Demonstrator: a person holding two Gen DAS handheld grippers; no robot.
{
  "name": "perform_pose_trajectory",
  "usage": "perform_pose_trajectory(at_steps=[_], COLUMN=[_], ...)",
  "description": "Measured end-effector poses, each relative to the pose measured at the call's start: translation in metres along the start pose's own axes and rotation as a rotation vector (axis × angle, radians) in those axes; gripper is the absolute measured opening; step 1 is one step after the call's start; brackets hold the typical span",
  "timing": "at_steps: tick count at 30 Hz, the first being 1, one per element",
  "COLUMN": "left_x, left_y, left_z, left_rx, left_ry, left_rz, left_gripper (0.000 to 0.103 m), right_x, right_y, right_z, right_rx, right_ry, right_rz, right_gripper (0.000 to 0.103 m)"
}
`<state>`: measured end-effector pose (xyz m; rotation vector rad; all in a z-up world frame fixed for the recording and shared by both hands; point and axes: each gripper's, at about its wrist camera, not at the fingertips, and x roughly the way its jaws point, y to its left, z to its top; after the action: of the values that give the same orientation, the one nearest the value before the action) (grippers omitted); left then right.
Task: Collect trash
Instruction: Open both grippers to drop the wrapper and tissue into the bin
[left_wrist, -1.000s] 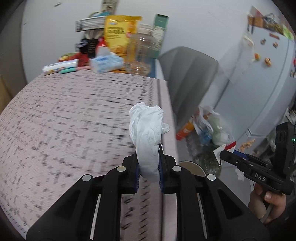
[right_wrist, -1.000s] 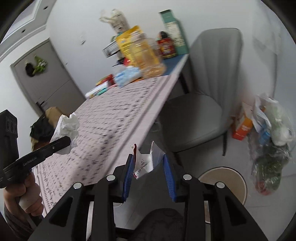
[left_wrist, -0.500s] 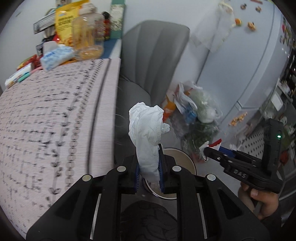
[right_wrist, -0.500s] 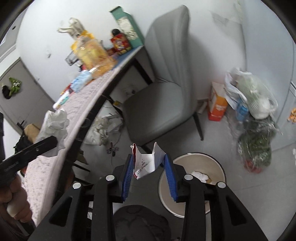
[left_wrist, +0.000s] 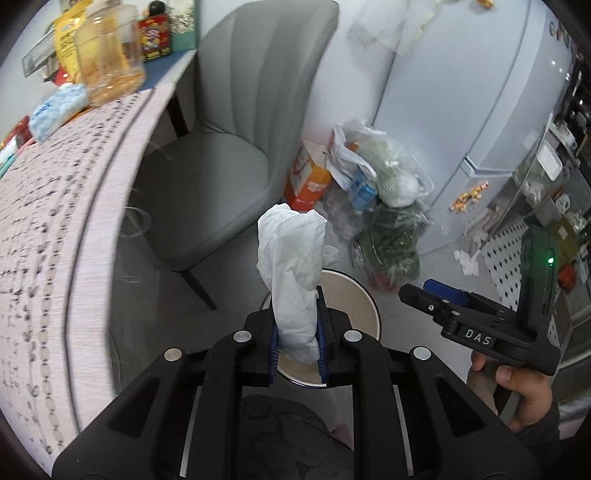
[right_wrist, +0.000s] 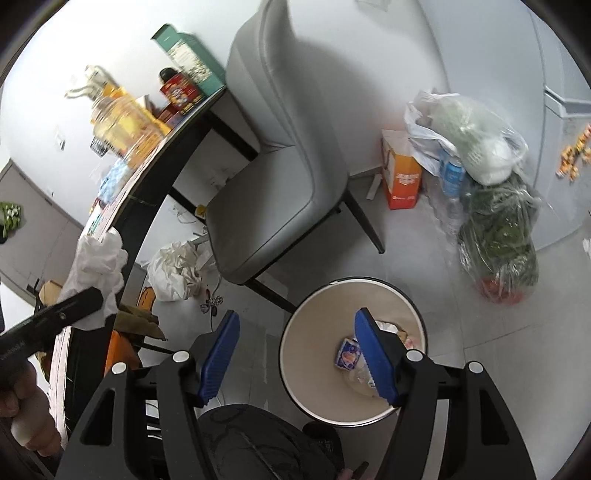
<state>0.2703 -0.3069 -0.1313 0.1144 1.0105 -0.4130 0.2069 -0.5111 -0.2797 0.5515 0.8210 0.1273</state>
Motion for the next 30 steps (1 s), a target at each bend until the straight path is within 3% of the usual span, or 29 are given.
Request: perform_pose_trajectory(at_steps=[5,6,7,9,13,22,25,30], left_x=[0.018,0.020,0.022,0.021,0.017,-0.016,-0.030,-0.052], left_y=[-0.023,-0.026,-0.030,-0.033,-0.028,0.004,0.017,0.036], left_z=[0.001,0.001,0.002,0.002,0.001,-0.002,-0.006,-0.013], left_rx=[0.034,0.038,0.044,0.044,0.019,-0.037,-0.064,-0.115], left_ry=[0.038,0.042,0.049,0.026,-0.001,-0.066,-0.087,-0.127], left_rz=[-0.037,-0.046,-0.056,-0.060,-0.047,0.000,0.007,0.016], left_gripper=[0.017,0.023,0.041,0.068,0.082,0.092,0.094,0.096], right_x=[-0.016,-0.019,-0.022,-0.030,-0.039,-0.047,-0.051,-0.060], right_y=[-0.018,-0.020,-0.021,-0.026,-0.028,-0.005,0.007,0.032], right_z=[-0.002,-0.003,-0.003,-0.005,-0.005,-0.006,-0.006,-0.005], right_rx=[0.036,0.040,0.045,0.053,0.057,0.024,0.008,-0.029], right_ry=[-0.018,-0.020,-0.023,-0.031,-0.041,-0.042,-0.048,-0.056], right_rz=[-0.011,-0.013,-0.014,-0.017,-0.017,0.001,0.007,0.019], right_gripper=[0.065,0.065,0.065,0.065,0.065,0.070,0.080,0.087])
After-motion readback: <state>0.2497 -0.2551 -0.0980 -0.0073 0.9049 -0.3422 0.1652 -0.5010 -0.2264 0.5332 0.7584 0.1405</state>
